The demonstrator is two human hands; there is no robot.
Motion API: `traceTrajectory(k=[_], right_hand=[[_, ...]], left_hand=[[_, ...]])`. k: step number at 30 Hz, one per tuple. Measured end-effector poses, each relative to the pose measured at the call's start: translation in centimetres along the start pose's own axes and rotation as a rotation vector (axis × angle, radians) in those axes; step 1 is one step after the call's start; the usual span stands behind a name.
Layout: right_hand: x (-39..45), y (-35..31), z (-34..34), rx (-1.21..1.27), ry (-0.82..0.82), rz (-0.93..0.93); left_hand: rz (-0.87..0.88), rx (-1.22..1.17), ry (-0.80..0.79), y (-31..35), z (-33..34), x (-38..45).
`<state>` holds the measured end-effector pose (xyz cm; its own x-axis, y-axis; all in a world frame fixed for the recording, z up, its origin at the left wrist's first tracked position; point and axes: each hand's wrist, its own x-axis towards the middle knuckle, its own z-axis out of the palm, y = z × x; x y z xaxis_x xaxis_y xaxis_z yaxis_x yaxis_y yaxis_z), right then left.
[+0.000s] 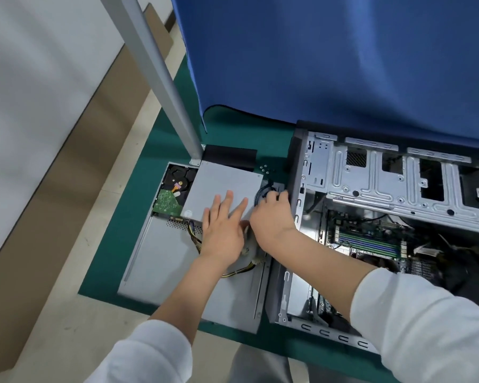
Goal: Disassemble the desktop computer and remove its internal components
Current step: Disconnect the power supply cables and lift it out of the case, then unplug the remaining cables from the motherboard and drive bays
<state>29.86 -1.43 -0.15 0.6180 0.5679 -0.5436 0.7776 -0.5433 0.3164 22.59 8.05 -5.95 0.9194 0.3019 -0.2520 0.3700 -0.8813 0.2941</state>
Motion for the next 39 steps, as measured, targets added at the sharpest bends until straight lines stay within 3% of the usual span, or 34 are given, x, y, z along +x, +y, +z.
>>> traceTrajectory(k=[4, 6, 8, 13, 17, 21, 28, 32, 36, 39], right_hand=[[-2.2, 3.8, 0.3, 0.380, 0.397, -0.075], [-4.1, 7.0, 1.2, 0.530, 0.533, -0.133], [-6.0, 10.4, 3.1, 0.616, 0.601, -0.058], [-9.3, 16.6, 9.0, 0.774, 0.476, 0.206], [-9.3, 17.8, 10.5, 0.879, 0.376, 0.175], [-8.4, 17.5, 10.5, 0.935, 0.401, 0.164], [-7.4, 17.8, 10.5, 0.939, 0.274, 0.187], [-7.8, 16.8, 10.8, 0.825, 0.329, 0.225], [-9.4, 15.5, 11.6, 0.918, 0.535, 0.280], [-11.6, 14.6, 12.9, 1.025, 0.493, 0.229]], left_hand=[[-0.005, -0.097, -0.059, 2.0, -2.2, 0.2], [0.052, -0.286, -0.004, 3.9, -3.2, 0.0], [0.092, -0.486, 0.027, 6.6, -4.2, -0.5], [0.089, -0.438, 0.093, 13.2, -3.5, -1.4], [0.029, -0.139, 0.123, 14.4, -1.6, -2.2], [-0.006, -0.216, 0.146, 14.4, -1.7, -2.3], [0.005, -0.214, 0.136, 14.2, -1.7, -2.2], [0.024, -0.199, 0.134, 13.9, -1.4, -2.0], [0.077, -0.270, 0.105, 13.5, -1.0, -1.7], [0.100, -0.320, 0.102, 13.7, -1.0, -1.6]])
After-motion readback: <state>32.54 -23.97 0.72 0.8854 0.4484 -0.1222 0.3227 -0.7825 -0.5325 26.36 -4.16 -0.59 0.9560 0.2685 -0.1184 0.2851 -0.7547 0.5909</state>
